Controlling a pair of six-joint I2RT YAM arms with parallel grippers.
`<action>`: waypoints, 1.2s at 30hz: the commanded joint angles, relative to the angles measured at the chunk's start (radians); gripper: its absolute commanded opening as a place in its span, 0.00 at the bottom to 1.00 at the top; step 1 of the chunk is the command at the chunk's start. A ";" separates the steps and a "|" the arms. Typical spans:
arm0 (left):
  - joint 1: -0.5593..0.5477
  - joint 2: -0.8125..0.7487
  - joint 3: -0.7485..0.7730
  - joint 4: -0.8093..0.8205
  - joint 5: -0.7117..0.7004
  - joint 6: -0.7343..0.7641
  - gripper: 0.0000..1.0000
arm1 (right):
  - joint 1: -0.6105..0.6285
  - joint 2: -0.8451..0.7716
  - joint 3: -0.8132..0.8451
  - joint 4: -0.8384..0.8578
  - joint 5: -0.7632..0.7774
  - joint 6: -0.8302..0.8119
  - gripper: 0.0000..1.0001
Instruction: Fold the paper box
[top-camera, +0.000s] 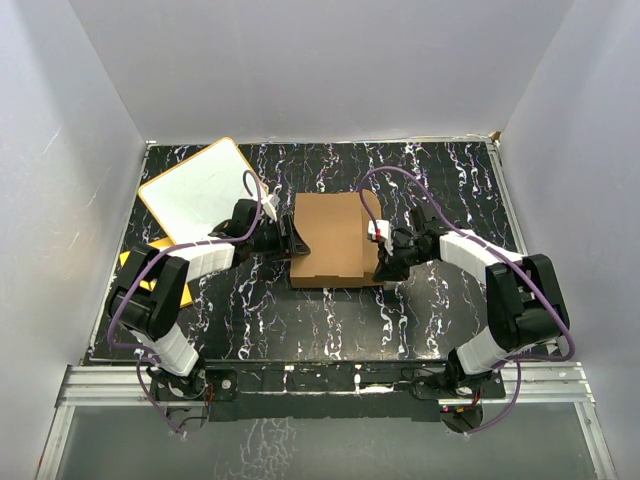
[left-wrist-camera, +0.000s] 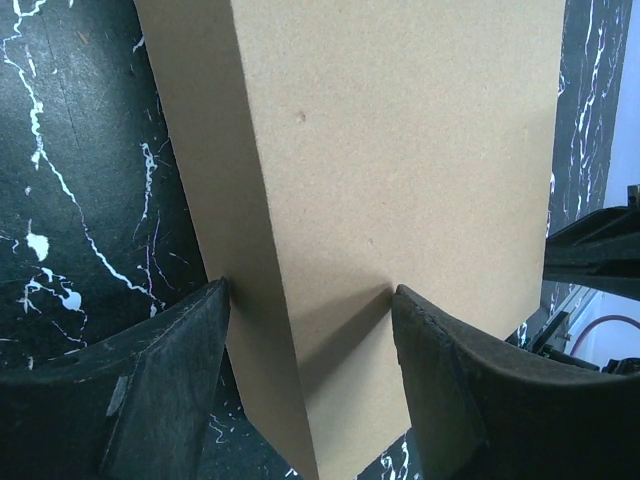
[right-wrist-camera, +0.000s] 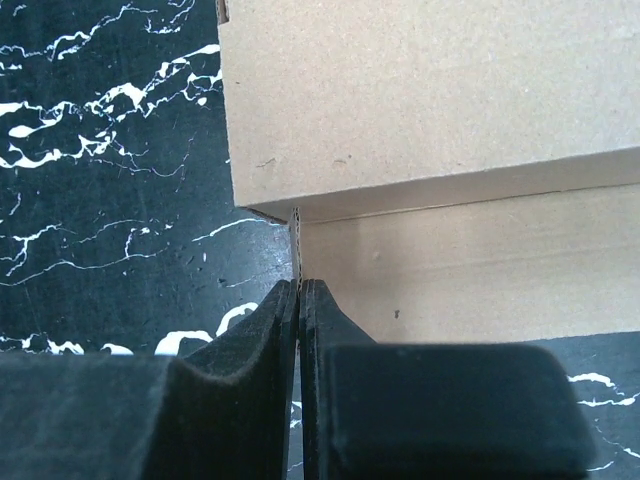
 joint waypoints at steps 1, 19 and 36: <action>0.008 0.016 0.011 -0.052 -0.020 0.021 0.63 | 0.027 -0.062 -0.007 0.078 0.000 -0.067 0.08; 0.008 0.032 0.022 -0.072 -0.031 0.020 0.62 | 0.042 -0.061 -0.022 -0.023 -0.044 -0.212 0.08; 0.008 0.054 0.043 -0.073 -0.007 0.033 0.62 | 0.124 -0.022 0.046 -0.031 0.020 -0.144 0.08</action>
